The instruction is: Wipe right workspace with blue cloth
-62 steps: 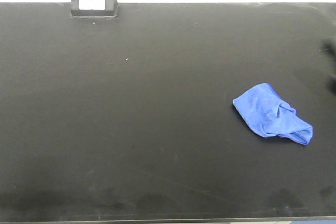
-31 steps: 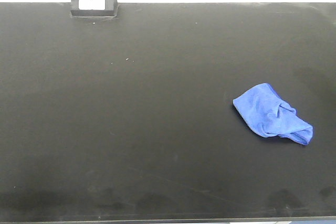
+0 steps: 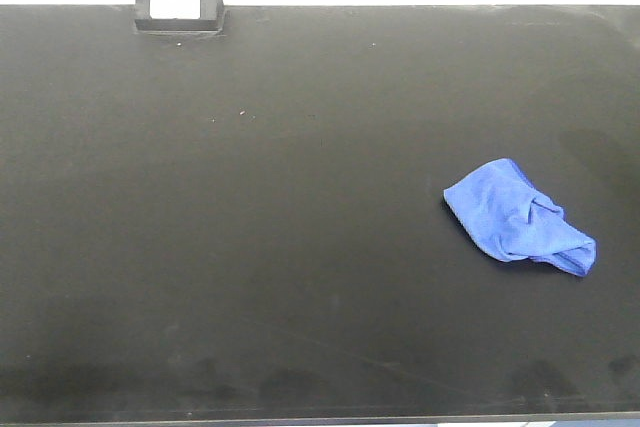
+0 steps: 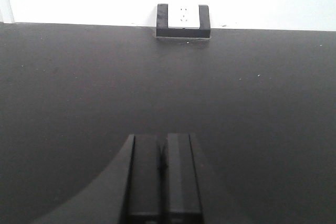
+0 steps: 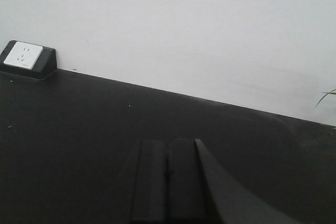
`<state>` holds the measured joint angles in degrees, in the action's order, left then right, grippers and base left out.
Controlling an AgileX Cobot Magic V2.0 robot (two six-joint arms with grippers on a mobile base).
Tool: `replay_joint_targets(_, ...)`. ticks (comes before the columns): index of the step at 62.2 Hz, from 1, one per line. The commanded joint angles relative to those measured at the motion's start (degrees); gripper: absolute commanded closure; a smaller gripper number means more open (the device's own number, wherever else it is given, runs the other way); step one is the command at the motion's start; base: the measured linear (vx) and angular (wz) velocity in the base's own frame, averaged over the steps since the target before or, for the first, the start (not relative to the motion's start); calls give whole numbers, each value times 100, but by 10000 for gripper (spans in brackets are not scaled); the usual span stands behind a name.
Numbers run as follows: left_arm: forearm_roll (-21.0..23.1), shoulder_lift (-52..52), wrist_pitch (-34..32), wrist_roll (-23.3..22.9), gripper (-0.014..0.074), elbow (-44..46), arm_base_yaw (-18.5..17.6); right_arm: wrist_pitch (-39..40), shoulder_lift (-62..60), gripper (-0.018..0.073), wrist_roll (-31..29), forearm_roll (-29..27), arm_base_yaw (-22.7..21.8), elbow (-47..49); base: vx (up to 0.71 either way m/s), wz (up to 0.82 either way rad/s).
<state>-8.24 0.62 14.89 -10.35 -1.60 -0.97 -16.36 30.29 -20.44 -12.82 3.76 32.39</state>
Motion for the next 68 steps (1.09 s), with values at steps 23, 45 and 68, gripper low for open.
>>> replay_joint_targets(23,-6,93,-459,-49,602,-174,-28,2986,-1844,567,1286,217,-24,-3433,0,0)
replay_joint_targets(45,-6,93,-459,-49,602,-174,-28,1352,-3156,567,1239,292,-24,-3526,0,0)
replay_joint_targets(68,-6,93,-458,-49,602,-174,-28,1268,-3124,567,1235,292,-24,-3526,0,0)
